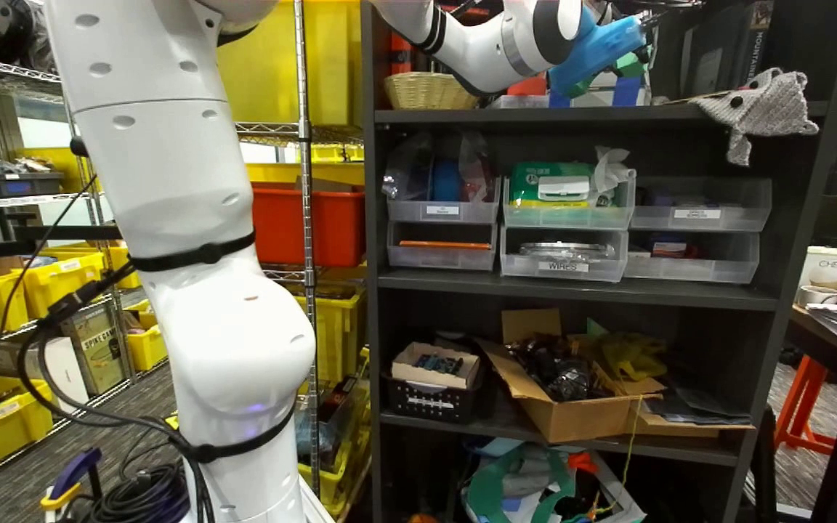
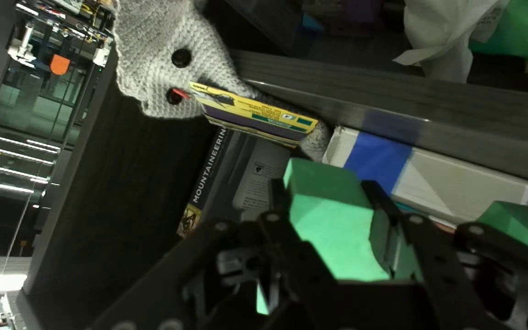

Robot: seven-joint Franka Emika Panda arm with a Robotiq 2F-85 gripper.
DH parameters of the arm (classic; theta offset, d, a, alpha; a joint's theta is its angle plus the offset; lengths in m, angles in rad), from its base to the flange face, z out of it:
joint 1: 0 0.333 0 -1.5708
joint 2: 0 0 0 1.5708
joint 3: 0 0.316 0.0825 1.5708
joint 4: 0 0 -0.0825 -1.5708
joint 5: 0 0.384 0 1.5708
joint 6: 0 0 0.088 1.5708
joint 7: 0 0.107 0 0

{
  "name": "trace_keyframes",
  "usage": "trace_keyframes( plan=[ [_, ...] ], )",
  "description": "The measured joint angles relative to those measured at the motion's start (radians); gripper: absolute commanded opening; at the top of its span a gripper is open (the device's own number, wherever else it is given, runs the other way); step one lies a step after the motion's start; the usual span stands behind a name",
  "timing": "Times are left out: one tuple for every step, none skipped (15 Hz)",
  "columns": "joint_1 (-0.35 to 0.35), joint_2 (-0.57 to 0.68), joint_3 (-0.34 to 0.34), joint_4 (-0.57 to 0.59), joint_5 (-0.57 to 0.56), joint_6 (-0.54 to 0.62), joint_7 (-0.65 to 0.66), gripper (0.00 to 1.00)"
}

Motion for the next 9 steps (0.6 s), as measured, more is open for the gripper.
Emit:
trace_keyframes(
  plan=[
    [0.003,0.009,0.001,0.005,-0.001,0.0,-0.005,0.18],
    [0.006,0.018,0.004,0.009,-0.001,0.0,-0.011,0.18],
    [0.008,0.026,0.006,0.014,-0.002,0.0,-0.016,0.18],
    [0.01,0.032,0.008,0.018,-0.002,0.0,-0.022,0.18],
    [0.012,0.037,0.008,0.021,-0.002,0.0,-0.029,0.18],
    [0.013,0.042,0.008,0.025,-0.001,0.0,-0.036,0.18],
    [0.013,0.046,0.008,0.029,-0.001,0.0,-0.041,0.18],
    [0.013,0.051,0.008,0.034,0.0,0.0,-0.048,0.18],
    [0.013,0.055,0.008,0.04,0.0,0.0,-0.052,0.18]
  ],
)
